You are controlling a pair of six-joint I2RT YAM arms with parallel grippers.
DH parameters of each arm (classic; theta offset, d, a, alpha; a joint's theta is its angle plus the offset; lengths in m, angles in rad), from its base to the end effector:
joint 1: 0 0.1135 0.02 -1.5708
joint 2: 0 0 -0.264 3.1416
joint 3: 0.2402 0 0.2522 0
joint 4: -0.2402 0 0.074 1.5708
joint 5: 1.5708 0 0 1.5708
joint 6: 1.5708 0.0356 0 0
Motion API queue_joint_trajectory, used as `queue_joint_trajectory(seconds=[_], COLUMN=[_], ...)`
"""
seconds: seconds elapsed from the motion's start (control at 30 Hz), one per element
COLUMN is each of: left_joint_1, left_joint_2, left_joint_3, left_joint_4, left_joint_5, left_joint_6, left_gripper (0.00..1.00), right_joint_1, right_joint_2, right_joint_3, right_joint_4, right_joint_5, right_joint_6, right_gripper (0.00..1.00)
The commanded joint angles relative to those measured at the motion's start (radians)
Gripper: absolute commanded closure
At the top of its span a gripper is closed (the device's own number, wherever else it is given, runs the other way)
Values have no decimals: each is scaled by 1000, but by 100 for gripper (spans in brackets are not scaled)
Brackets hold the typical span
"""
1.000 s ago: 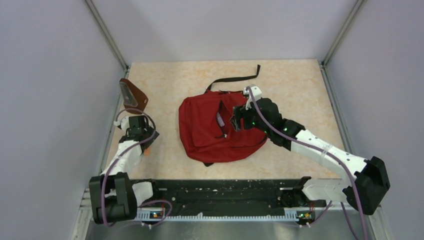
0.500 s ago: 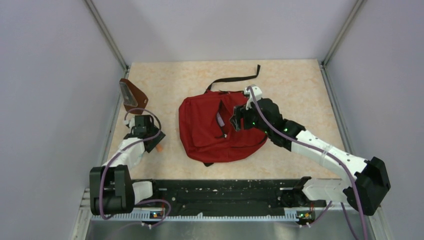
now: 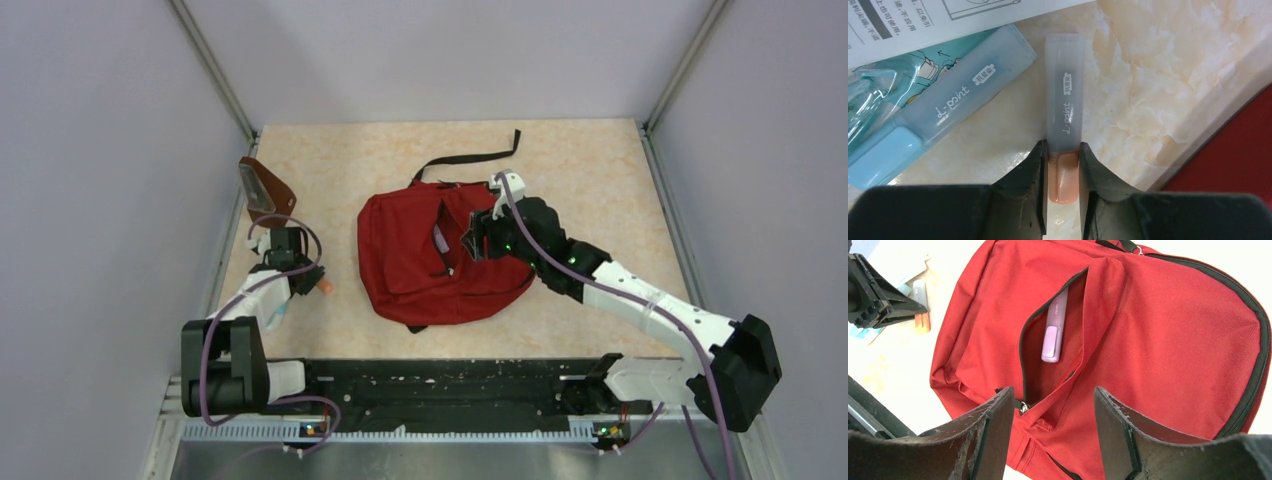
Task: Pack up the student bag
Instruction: Pick up the stationery from the center of the board.
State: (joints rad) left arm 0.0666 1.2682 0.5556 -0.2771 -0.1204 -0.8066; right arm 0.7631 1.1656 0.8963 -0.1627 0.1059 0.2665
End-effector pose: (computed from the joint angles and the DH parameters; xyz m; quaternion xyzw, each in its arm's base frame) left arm 0.2251 0.0193 0.1594 -0.4200 0.8594 -0.0497 0.2875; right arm 0.1958 0.1821 0.3030 -0.1790 0.8223 0.2263 0.4905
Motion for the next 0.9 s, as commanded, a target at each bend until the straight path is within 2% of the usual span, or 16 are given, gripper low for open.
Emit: queue_joint_trajectory(seconds=[0.0, 0.13, 0.23, 0.4, 0.5, 0.7, 0.87], left_joint_1=[-1, -12, -60, -290, -390, -537, -655], left_joint_2=[14, -57, -158, -335, -413, -504, -475], left_joint_3=[-33, -60, -70, -52, -41, -67, -75], left_joint_4=[26, 47, 48, 38, 53, 231, 394], left_joint_5=[34, 81, 101, 54, 40, 114, 185], left_joint_6=[-17, -1, 32, 88, 99, 144, 146], left_gripper=[81, 87, 87, 87, 87, 87, 87], right_joint_1=[-9, -9, -9, -8, -8, -9, -8], right_joint_2=[-34, -45, -52, -23, 13, 84, 152], right_joint_3=[-5, -2, -1, 8, 16, 31, 44], right_joint_4=[41, 40, 50, 89, 125, 216, 281], right_joint_5=[-6, -7, -27, -112, -191, -326, -415], right_joint_6=[9, 9, 12, 49, 91, 176, 252], right_gripper=[42, 43, 43, 43, 43, 36, 33])
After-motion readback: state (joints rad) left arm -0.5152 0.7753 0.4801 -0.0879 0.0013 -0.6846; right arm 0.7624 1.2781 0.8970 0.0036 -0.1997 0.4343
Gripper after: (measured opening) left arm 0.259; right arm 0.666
